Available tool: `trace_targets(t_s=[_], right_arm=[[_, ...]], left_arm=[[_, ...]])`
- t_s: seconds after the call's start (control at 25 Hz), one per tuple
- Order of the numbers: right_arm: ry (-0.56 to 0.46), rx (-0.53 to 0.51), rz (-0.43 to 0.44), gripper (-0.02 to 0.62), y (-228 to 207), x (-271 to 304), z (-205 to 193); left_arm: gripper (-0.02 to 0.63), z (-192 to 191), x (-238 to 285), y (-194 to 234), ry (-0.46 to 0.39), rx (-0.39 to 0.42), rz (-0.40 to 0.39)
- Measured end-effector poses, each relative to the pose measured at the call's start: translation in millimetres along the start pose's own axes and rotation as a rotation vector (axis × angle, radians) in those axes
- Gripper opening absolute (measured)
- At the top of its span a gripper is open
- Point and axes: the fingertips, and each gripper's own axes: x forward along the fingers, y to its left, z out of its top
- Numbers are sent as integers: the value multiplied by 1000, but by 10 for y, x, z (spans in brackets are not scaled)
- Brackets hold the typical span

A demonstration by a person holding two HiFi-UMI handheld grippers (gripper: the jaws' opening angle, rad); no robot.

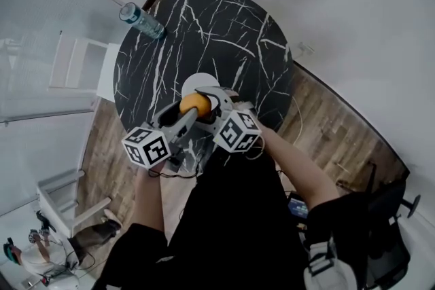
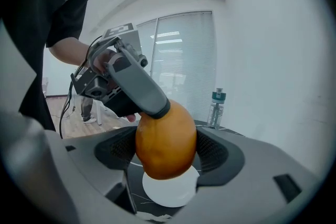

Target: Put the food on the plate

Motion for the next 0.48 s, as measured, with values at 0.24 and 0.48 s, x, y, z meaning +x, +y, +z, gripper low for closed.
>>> trace_targets(t_s=[0.24,0.48], right_arm=[[46,39,-24,331,-51,2,-255],[111,114,-103,175,-175,-156,-552]], left_arm=[[241,39,82,220,-1,57,103],[241,73,132,354,33,245,213]])
